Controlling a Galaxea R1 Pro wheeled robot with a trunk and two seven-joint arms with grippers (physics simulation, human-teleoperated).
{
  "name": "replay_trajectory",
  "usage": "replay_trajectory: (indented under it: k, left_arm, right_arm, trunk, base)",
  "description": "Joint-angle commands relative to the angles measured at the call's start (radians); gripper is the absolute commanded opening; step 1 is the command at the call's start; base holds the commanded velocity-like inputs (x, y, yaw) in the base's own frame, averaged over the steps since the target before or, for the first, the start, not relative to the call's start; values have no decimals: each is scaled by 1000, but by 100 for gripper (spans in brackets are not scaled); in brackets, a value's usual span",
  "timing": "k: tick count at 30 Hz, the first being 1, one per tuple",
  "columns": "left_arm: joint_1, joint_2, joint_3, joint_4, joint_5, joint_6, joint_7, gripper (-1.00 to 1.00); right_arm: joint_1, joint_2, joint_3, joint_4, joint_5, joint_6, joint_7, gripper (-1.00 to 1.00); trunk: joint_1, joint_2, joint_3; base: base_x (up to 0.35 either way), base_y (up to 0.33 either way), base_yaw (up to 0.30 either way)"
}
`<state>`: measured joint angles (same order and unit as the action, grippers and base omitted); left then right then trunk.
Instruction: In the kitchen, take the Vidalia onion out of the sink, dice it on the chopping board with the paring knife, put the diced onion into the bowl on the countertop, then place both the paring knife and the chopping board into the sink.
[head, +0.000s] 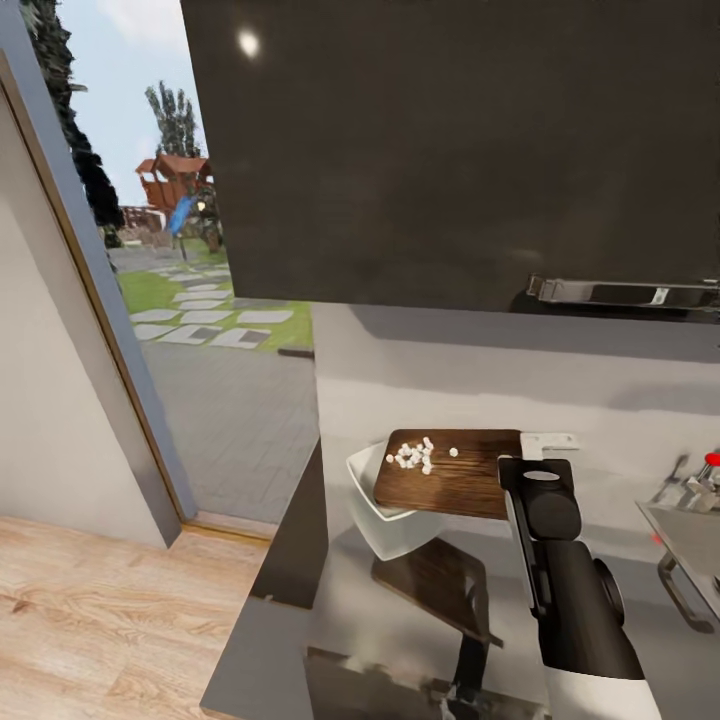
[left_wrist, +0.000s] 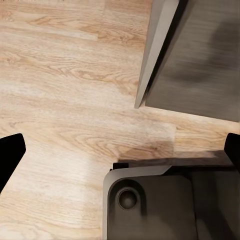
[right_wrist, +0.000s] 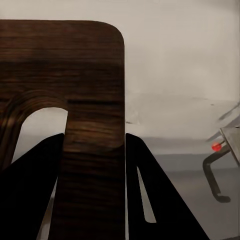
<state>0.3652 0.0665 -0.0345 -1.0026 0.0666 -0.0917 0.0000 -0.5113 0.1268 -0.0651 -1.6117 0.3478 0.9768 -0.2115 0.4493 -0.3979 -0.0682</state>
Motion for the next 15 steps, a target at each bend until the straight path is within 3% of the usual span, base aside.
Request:
replay_trajectory:
  k: [1,10,15]
  left_arm:
    - [0,1,-2,-1,7,-2,0,100]
    - [0,1,-2,-1,8,-2,0,100]
    - [0,1,-2,-1,7,-2,0,100]
  right_arm:
    - [-1,1,0,-1,-7,3,-9,-100]
    - [-1,1,1,-1,-6,5,-11,-100]
    - [-1,1,1,-1,-7,5,-52,-100]
  trunk:
    - [1,-2,-2]
    - [1,-2,-2]
    - [1,-2,-2]
  base:
    - [0,0,0]
    - [0,0,0]
    - [32,6,0]
